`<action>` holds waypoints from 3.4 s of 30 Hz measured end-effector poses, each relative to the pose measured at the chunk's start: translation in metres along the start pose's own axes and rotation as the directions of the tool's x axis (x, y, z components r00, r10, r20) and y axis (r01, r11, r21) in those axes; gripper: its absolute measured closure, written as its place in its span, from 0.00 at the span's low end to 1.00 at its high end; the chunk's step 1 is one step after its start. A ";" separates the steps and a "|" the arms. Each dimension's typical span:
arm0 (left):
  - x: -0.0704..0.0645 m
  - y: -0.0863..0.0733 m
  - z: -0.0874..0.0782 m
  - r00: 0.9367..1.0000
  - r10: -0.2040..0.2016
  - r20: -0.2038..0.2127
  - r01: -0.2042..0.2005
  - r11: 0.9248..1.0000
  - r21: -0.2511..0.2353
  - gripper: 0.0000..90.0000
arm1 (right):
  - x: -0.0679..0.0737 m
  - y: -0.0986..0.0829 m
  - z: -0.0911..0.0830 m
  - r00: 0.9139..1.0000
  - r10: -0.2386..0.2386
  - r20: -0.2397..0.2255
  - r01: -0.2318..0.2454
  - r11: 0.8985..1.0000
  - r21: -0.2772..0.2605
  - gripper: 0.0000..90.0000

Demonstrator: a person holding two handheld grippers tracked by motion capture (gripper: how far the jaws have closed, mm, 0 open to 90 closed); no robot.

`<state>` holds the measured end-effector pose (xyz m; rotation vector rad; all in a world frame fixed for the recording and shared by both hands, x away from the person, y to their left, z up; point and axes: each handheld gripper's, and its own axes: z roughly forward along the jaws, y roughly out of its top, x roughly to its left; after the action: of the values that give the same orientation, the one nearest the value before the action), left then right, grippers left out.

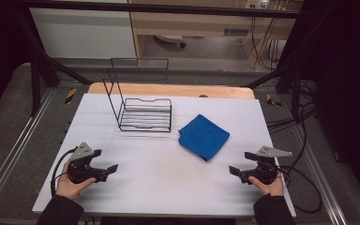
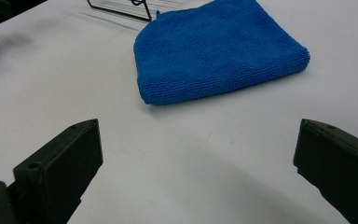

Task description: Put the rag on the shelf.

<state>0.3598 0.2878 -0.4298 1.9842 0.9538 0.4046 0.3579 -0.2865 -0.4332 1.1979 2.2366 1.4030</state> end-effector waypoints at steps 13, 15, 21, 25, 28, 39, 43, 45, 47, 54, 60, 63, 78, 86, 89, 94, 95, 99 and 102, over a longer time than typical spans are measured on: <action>0.000 -0.002 0.002 1.000 0.007 0.006 -0.007 1.000 0.008 0.08 | 0.006 0.001 0.005 1.000 0.002 -0.002 -0.002 1.000 0.021 0.02; 0.000 -0.003 0.002 1.000 0.010 0.005 -0.010 1.000 0.011 0.08 | 0.008 0.001 0.008 1.000 0.000 -0.002 0.000 0.999 0.033 0.02; 0.000 -0.003 0.003 1.000 0.009 0.006 -0.009 1.000 0.012 0.08 | 0.015 0.004 0.014 1.000 -0.008 -0.006 0.009 0.998 0.055 0.02; 0.000 -0.002 0.003 1.000 0.008 0.005 -0.008 1.000 0.009 0.08 | 0.019 0.006 0.018 1.000 -0.013 -0.007 0.014 0.998 0.054 0.03; 0.000 -0.002 0.003 1.000 0.004 0.001 -0.004 1.000 0.007 0.08 | 0.024 0.009 0.021 1.000 -0.020 -0.009 0.020 0.998 0.052 0.03; 0.000 -0.002 0.003 1.000 -0.006 -0.005 0.006 1.000 -0.002 0.08 | 0.042 0.023 0.044 0.998 -0.054 0.030 0.052 0.995 0.087 0.12; 0.000 -0.002 0.003 1.000 -0.007 -0.006 0.007 1.000 -0.002 0.09 | 0.046 0.030 0.050 0.996 -0.077 0.043 0.072 0.993 0.098 0.19; 0.000 -0.002 0.003 1.000 -0.004 -0.008 0.004 1.000 0.002 0.09 | 0.047 0.032 0.053 0.996 -0.078 0.051 0.073 0.993 0.098 0.25; 0.000 -0.002 0.003 1.000 -0.005 -0.009 0.005 1.000 -0.001 0.09 | 0.048 0.035 0.057 0.996 -0.079 0.046 0.074 0.991 0.107 0.30; 0.000 -0.001 0.003 1.000 -0.005 -0.012 0.005 1.000 -0.002 0.09 | 0.048 0.041 0.075 0.992 -0.115 0.045 0.106 0.982 0.156 0.50; 0.001 -0.002 0.002 1.000 -0.004 -0.016 0.004 1.000 0.002 0.10 | 0.047 0.043 0.093 0.990 -0.137 0.040 0.126 0.972 0.197 0.62; 0.001 -0.002 0.001 1.000 -0.005 -0.017 0.005 1.000 0.001 0.10 | 0.043 0.041 0.104 0.987 -0.154 0.050 0.140 0.966 0.219 0.69; 0.000 -0.001 0.003 1.000 -0.002 -0.021 0.002 1.000 0.001 0.11 | 0.043 0.035 0.110 0.962 -0.253 0.100 0.224 0.946 0.236 0.85; 0.001 -0.002 0.003 1.000 -0.004 -0.022 0.004 1.000 0.002 0.11 | 0.041 0.038 0.109 0.965 -0.239 0.111 0.207 0.947 0.244 0.95; 0.001 -0.002 0.002 1.000 -0.004 -0.021 0.004 1.000 0.001 0.11 | 0.042 0.040 0.105 0.971 -0.215 0.103 0.185 0.952 0.242 0.96; 0.001 -0.002 0.001 1.000 -0.004 -0.023 0.004 1.000 -0.002 0.11 | 0.045 0.046 0.094 0.981 -0.178 0.083 0.157 0.964 0.216 0.96; 0.001 -0.002 0.001 1.000 -0.006 -0.024 0.006 1.000 -0.002 0.11 | 0.045 0.046 0.092 0.982 -0.173 0.079 0.153 0.965 0.213 0.96; 0.001 -0.002 0.001 1.000 -0.008 -0.023 0.007 1.000 -0.004 0.11 | 0.050 0.044 0.085 0.986 -0.158 0.059 0.141 0.964 0.225 0.96; 0.001 -0.002 0.001 1.000 -0.004 -0.023 0.004 1.000 -0.002 0.11 | 0.056 0.040 0.080 0.987 -0.152 0.041 0.138 0.961 0.239 0.96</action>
<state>0.3601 0.2882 -0.4317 1.9796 0.9718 0.4268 0.3890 -0.1858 -0.4283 1.0995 2.4468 1.0574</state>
